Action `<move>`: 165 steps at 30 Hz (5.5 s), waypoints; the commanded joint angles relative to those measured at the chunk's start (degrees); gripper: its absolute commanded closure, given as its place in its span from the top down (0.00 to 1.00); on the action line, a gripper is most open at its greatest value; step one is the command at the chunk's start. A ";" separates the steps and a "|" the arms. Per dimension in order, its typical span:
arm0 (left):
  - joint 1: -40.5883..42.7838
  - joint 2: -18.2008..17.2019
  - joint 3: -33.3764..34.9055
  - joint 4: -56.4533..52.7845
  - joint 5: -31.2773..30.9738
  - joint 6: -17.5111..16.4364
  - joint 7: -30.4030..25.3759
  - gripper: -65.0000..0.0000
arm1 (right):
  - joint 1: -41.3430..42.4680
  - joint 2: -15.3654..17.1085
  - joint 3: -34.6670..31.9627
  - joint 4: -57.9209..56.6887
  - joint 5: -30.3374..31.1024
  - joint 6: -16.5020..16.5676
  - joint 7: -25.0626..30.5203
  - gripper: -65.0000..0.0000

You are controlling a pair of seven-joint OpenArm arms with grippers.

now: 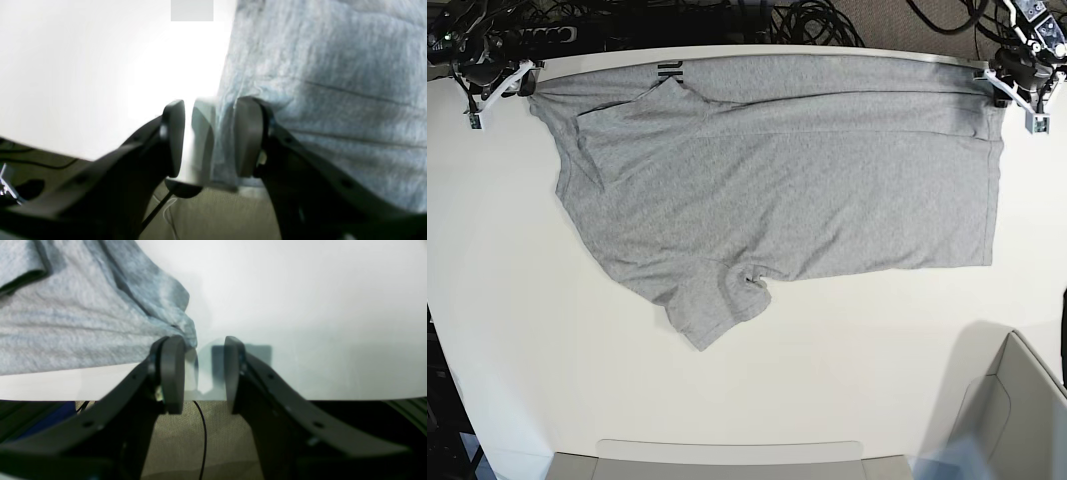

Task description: Fold the T-shirt properly

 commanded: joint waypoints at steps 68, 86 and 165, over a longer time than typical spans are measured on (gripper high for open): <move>-16.46 6.51 7.45 19.32 0.46 2.73 -1.14 0.38 | 39.35 -0.35 -59.14 -30.72 -17.59 -34.17 29.17 0.31; -16.73 5.19 7.98 18.97 0.46 2.11 -1.14 0.38 | 18.25 -1.93 -49.21 -7.43 -17.59 -34.61 18.45 0.31; -17.60 5.28 8.33 14.22 0.37 2.20 -0.62 0.38 | 46.64 -0.70 -41.12 -38.81 -11.08 -15.53 18.63 0.48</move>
